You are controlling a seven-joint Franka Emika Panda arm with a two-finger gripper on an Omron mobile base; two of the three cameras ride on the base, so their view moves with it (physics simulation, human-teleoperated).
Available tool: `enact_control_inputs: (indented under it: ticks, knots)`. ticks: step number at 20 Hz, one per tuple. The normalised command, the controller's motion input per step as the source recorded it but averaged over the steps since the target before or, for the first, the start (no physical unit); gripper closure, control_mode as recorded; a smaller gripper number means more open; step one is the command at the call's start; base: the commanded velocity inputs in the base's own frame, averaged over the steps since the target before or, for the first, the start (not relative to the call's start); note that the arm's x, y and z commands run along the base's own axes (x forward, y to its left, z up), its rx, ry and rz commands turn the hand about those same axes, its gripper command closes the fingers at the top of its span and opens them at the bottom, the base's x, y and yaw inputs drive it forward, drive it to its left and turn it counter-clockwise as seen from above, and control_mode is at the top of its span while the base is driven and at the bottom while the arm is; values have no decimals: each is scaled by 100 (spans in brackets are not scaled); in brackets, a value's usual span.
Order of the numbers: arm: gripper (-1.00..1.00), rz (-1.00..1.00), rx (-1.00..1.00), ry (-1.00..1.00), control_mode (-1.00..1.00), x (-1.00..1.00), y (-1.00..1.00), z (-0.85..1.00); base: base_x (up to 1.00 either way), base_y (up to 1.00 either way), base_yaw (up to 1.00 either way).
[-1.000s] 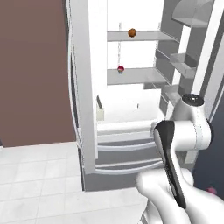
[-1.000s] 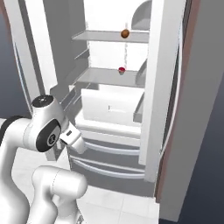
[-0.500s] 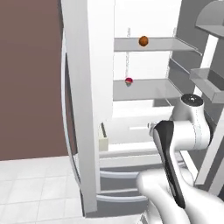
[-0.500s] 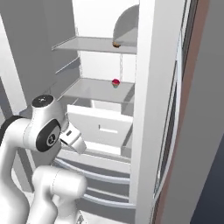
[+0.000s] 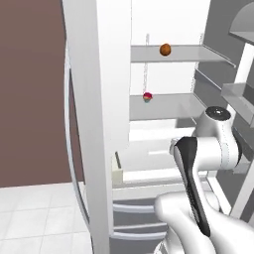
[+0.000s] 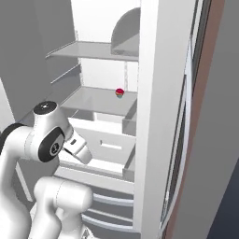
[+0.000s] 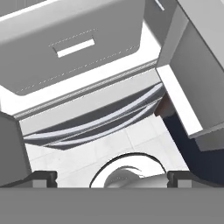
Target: Pick up the peach and mango from the fridge and place one fruit on each plate on the dining counter.
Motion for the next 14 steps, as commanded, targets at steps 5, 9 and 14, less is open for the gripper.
enact_control_inputs:
  ticks: [5, 9, 14]
  knots:
    - [-100, 0, 0, 0, 100, 0, 0, 0, 49, 0, -5]
    - [-100, 0, 0, 0, 100, 0, 0, 0, 51, 0, -5]
    - [-100, 0, 0, 0, 100, 0, 0, 0, 34, 0, -3]
